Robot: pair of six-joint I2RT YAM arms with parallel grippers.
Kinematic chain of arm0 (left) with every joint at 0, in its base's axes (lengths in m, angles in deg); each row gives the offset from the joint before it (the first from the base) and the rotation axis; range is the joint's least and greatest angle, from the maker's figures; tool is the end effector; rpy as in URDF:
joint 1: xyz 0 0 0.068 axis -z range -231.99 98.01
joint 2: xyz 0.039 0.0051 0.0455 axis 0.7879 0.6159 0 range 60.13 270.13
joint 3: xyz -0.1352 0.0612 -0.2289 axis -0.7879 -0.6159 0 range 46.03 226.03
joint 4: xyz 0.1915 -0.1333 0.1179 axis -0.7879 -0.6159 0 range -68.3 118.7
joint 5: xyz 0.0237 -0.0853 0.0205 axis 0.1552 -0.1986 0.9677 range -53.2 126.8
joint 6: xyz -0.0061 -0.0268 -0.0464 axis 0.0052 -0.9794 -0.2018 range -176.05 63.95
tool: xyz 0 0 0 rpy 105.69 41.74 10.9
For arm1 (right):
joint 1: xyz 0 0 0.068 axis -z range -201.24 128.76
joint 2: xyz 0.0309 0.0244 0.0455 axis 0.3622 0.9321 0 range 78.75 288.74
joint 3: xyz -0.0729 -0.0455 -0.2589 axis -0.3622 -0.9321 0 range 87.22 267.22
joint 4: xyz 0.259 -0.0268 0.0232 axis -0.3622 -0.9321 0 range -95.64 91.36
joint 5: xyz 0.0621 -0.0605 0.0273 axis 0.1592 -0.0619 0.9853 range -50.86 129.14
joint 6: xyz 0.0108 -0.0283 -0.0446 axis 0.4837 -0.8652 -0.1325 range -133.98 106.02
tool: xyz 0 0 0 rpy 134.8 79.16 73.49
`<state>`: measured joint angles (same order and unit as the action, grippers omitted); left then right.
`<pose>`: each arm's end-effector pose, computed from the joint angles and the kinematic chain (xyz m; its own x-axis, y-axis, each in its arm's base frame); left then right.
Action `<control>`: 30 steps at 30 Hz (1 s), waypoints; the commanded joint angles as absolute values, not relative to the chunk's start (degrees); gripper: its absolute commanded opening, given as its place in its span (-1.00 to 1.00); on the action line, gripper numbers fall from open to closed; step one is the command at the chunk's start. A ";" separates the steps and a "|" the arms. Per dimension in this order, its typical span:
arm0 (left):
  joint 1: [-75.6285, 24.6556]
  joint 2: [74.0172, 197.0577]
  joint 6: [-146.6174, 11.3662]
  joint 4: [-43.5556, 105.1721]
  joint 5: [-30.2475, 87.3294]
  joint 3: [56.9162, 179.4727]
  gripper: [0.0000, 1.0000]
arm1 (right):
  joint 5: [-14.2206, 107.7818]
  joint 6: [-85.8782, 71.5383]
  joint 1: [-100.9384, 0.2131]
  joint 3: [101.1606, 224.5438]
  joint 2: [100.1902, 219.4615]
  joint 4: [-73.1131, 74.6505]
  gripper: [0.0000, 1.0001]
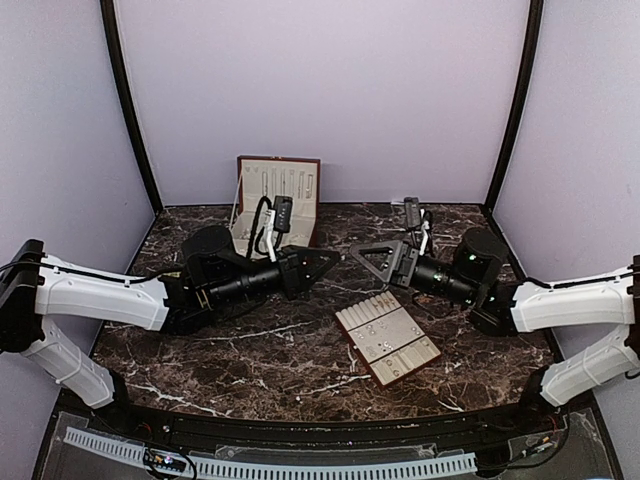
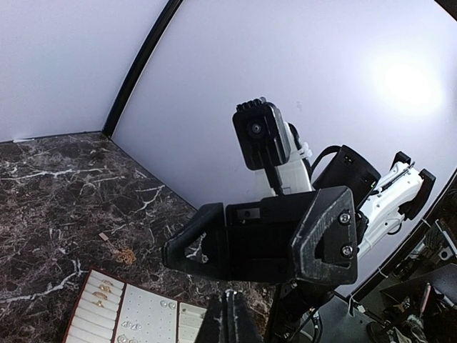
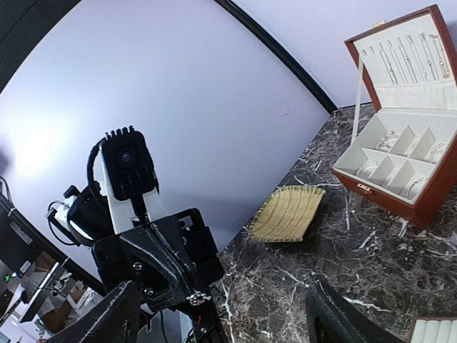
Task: Organize the mixed jewelry
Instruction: Pass from the left arm to the right
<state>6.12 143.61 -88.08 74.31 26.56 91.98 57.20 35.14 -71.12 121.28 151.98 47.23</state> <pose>0.1683 -0.2825 0.2894 -0.4296 -0.2977 -0.8526 0.8265 0.2508 -0.5040 0.1710 0.2202 0.2706 -0.6506 0.3435 -0.6773 -0.6624 0.1794 0.7273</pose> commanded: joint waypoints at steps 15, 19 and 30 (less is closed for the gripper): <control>5.93 143.14 -89.18 80.28 24.59 90.43 -1.00 | 61.82 43.96 -72.92 123.64 158.27 64.09 0.19; 5.93 143.14 -89.26 80.54 24.38 90.41 -1.00 | 62.87 44.55 -73.08 124.51 159.39 65.13 0.10; 5.94 142.85 -89.24 81.41 24.56 89.97 -1.00 | 63.33 45.23 -73.40 124.58 160.13 65.56 -0.06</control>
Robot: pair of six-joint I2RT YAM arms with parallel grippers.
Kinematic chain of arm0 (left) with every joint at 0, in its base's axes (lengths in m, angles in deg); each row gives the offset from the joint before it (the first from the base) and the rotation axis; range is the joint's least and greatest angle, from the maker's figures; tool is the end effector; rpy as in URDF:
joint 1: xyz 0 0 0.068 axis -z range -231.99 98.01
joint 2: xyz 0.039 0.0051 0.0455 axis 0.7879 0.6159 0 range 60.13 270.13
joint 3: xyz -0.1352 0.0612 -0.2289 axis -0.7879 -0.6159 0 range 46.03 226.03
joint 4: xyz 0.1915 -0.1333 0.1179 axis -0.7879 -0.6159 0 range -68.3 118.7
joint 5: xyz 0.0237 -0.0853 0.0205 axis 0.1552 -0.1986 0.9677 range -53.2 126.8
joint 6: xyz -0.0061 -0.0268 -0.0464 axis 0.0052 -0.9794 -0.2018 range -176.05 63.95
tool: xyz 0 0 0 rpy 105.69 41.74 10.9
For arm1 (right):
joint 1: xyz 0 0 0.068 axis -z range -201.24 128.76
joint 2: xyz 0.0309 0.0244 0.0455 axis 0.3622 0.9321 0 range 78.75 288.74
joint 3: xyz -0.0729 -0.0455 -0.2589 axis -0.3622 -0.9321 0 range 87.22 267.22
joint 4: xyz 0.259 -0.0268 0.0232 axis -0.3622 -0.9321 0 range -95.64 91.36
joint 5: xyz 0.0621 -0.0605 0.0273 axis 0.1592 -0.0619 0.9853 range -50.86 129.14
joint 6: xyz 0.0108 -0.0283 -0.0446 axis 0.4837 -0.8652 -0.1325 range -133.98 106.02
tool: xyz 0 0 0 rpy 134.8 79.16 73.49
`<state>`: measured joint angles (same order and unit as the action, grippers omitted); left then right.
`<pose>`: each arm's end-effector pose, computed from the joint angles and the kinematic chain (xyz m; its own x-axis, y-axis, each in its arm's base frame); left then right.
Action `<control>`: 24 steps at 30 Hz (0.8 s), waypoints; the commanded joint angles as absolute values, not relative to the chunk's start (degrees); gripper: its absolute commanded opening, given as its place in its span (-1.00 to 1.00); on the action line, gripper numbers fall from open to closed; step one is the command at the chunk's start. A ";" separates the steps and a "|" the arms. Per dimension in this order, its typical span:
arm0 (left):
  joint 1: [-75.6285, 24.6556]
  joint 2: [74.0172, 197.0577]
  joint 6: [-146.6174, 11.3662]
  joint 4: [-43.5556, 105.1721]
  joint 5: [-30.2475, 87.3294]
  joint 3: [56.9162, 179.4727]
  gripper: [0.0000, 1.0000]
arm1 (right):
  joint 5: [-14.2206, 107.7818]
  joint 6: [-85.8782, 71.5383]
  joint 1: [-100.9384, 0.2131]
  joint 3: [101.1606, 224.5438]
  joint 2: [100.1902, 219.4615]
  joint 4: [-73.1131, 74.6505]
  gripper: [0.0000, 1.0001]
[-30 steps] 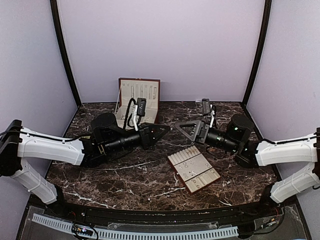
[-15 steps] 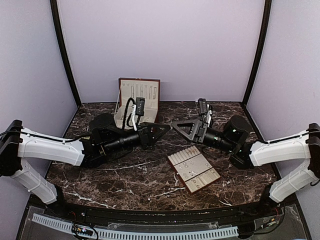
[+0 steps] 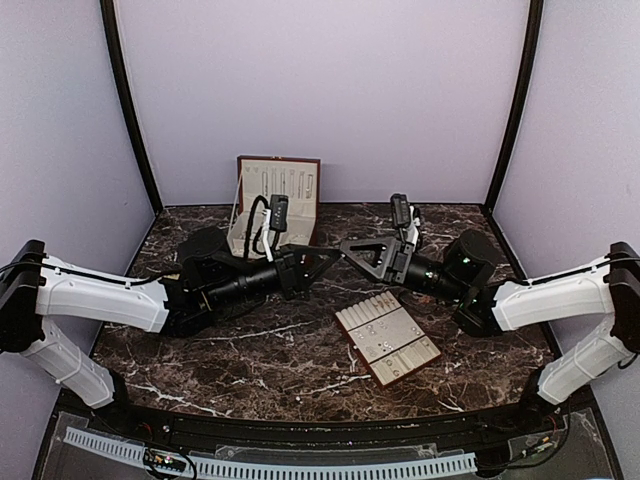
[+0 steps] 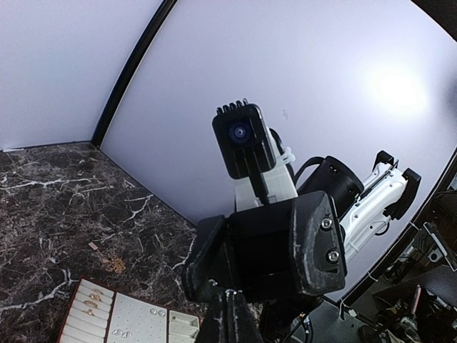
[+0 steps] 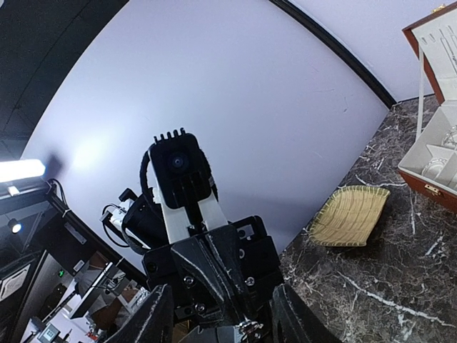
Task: Organize the mixed jewelry
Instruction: Pass from the left arm to the right
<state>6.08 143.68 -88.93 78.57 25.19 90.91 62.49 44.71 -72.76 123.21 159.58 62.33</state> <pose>0.1663 -0.2804 0.2907 -0.4218 -0.3287 -0.8450 0.8416 0.2049 -0.4998 0.1732 0.2408 0.2735 -0.7267 0.3464 -0.5932 -0.6442 -0.0438 0.7636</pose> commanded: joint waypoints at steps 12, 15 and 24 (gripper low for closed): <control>5.93 142.52 -89.01 82.25 24.70 89.75 -1.00 | 63.21 46.20 -73.36 123.55 160.55 66.17 -0.09; 5.94 142.55 -89.00 82.09 24.87 89.65 -1.00 | 63.47 46.20 -73.41 123.60 160.56 66.23 -0.12; 5.93 142.26 -88.91 82.84 25.27 89.19 -1.00 | 63.47 46.57 -73.44 123.17 160.31 66.40 -0.27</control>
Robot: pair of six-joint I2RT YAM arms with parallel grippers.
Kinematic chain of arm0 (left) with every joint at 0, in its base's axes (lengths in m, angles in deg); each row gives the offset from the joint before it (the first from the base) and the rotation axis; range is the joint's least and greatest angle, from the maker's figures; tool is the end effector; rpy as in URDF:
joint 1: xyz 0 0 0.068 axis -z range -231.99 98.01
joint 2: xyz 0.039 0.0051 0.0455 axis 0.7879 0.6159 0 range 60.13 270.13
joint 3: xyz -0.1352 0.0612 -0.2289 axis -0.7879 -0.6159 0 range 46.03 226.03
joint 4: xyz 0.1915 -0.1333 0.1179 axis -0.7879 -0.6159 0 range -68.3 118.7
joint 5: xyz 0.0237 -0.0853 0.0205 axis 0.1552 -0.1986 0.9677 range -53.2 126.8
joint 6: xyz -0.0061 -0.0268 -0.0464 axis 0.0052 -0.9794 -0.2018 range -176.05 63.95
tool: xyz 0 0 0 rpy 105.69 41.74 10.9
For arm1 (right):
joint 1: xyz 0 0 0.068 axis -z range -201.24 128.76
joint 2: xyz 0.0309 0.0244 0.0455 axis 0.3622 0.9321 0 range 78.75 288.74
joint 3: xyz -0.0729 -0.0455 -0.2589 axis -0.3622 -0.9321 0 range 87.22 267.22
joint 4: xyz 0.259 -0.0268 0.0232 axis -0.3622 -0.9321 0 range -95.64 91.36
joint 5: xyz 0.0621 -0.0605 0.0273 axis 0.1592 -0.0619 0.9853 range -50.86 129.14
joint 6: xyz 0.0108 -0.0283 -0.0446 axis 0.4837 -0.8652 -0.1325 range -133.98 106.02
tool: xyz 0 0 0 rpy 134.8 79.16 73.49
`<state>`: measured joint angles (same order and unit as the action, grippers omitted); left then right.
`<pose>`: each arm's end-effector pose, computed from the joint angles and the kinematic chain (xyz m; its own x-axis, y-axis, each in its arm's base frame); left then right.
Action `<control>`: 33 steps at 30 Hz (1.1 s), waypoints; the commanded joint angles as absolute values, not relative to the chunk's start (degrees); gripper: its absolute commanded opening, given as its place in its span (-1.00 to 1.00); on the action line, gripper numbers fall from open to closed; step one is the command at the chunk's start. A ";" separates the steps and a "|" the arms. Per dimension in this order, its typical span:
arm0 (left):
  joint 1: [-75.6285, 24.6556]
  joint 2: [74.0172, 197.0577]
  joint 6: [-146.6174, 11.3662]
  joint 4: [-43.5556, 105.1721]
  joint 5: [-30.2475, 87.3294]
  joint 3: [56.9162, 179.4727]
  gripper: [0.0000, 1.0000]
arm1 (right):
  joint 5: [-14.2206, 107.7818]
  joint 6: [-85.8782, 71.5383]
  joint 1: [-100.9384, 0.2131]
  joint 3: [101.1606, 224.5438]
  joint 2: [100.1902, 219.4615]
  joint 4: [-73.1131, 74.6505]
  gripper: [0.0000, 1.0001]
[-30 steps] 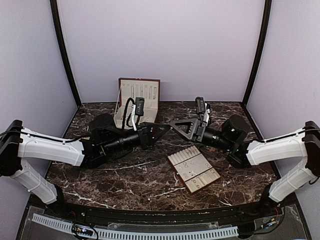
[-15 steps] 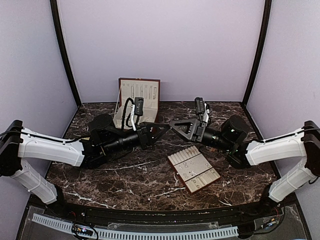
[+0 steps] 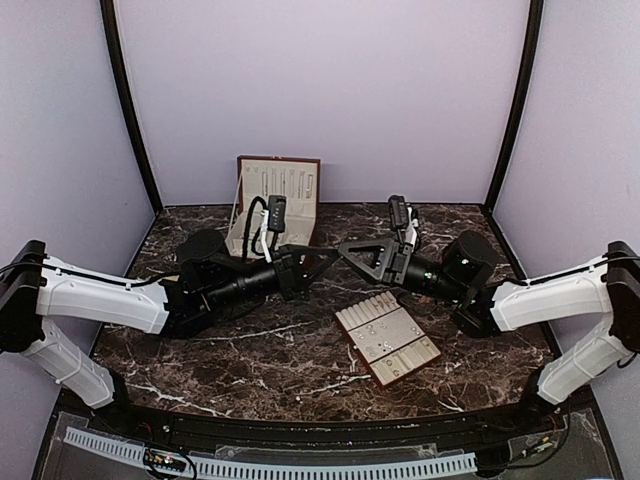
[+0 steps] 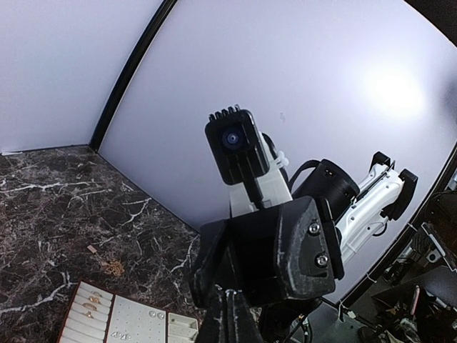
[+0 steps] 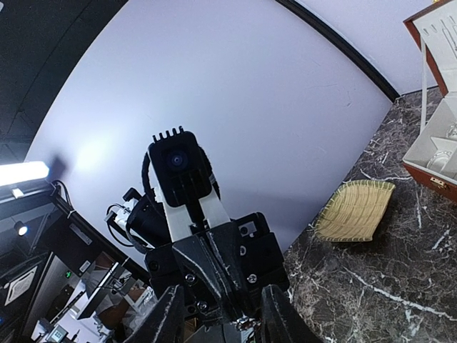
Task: Organize the mixed jewelry
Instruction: Pass from the left arm to the right
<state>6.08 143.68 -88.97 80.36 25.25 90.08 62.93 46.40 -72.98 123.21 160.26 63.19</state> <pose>0.1653 -0.2787 0.2892 -0.4147 -0.3414 -0.8435 0.8454 0.1984 -0.4959 0.1729 0.2426 0.2717 -0.7471 0.3372 -0.5728 -0.6247 -0.0619 0.7784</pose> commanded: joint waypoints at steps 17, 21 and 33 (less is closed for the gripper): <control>5.93 141.94 -88.61 83.37 25.90 88.92 -1.00 | 63.09 47.05 -73.53 122.29 160.65 66.04 -0.28; 5.93 141.77 -88.65 83.54 26.31 88.66 -1.00 | 62.93 47.13 -73.53 122.16 160.58 66.05 -0.29; 5.98 141.44 -88.48 83.63 26.58 88.39 -1.00 | 62.95 47.36 -73.53 122.20 160.92 65.81 -0.31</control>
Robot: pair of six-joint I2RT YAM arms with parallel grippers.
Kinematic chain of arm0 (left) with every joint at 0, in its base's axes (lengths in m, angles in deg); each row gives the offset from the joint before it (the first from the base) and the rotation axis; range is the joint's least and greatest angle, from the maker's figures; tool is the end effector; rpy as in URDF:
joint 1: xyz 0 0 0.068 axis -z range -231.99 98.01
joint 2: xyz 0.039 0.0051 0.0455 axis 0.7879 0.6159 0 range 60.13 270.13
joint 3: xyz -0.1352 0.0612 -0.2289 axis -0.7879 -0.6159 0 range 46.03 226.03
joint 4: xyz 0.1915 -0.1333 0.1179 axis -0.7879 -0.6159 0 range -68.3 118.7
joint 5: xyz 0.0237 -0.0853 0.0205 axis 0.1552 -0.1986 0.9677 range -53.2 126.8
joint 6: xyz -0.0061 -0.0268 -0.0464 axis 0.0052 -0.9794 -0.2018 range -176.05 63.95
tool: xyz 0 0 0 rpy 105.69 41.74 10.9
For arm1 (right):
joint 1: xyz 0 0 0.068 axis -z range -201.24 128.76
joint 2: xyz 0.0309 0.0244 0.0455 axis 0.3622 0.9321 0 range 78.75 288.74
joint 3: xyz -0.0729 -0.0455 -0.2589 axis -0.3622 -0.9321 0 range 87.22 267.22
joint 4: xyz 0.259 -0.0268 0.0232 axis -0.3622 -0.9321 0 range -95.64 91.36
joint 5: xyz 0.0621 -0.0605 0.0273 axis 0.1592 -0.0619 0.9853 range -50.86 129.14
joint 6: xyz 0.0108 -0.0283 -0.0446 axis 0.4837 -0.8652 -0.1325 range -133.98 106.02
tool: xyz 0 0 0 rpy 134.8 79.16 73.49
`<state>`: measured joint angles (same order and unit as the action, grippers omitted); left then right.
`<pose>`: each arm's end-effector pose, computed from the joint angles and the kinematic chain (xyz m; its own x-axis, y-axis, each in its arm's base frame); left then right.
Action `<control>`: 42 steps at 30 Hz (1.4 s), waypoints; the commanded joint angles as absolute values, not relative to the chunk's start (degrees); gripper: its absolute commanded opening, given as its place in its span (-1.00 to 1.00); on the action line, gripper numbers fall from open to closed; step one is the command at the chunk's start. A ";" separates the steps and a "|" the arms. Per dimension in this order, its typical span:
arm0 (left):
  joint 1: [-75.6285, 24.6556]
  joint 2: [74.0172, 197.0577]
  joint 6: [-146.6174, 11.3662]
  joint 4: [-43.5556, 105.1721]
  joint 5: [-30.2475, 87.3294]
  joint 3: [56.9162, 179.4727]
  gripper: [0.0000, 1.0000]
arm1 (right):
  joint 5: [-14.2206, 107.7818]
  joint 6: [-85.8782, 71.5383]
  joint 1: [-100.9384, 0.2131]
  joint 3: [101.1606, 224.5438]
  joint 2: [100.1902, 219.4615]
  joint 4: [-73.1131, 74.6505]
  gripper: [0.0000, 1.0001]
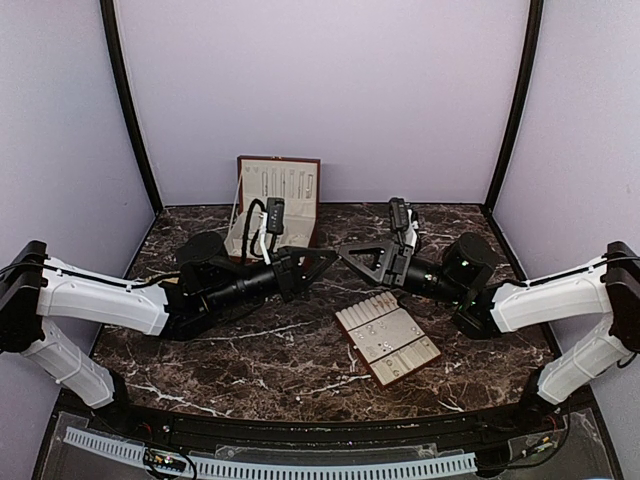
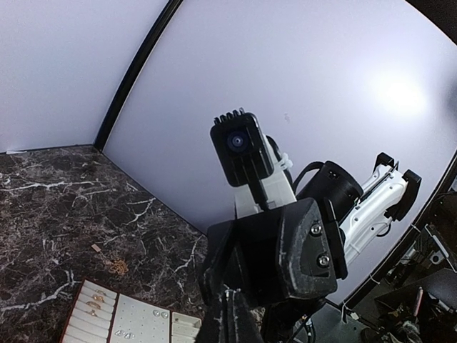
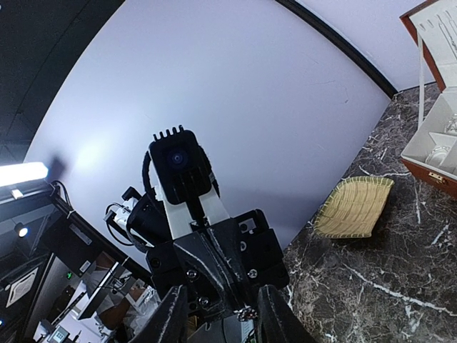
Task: Organize the mixed jewelry
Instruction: Pass from the left arm to the right
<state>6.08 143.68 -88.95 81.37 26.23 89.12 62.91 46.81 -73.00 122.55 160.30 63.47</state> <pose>0.1649 -0.2769 0.2855 -0.4108 -0.3505 -0.8417 0.8408 0.2113 -0.4984 0.1721 0.2417 0.2684 -0.7542 0.3335 -0.5656 -0.6157 -0.0598 0.7857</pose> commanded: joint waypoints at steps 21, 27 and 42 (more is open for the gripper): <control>5.98 141.66 -88.03 84.10 26.66 88.39 -1.00 | 63.75 48.32 -73.53 122.99 161.91 66.10 -0.43; 5.94 141.78 -88.02 84.39 26.80 88.30 -1.00 | 63.71 48.54 -73.53 122.69 161.80 66.31 -0.53; 6.01 142.34 -88.20 84.85 26.63 87.77 -1.00 | 63.75 49.37 -73.53 122.51 161.79 67.53 -0.59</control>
<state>6.08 143.68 -88.86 82.48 26.82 88.72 63.41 49.11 -73.00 122.55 162.23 64.41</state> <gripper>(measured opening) 0.017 0.204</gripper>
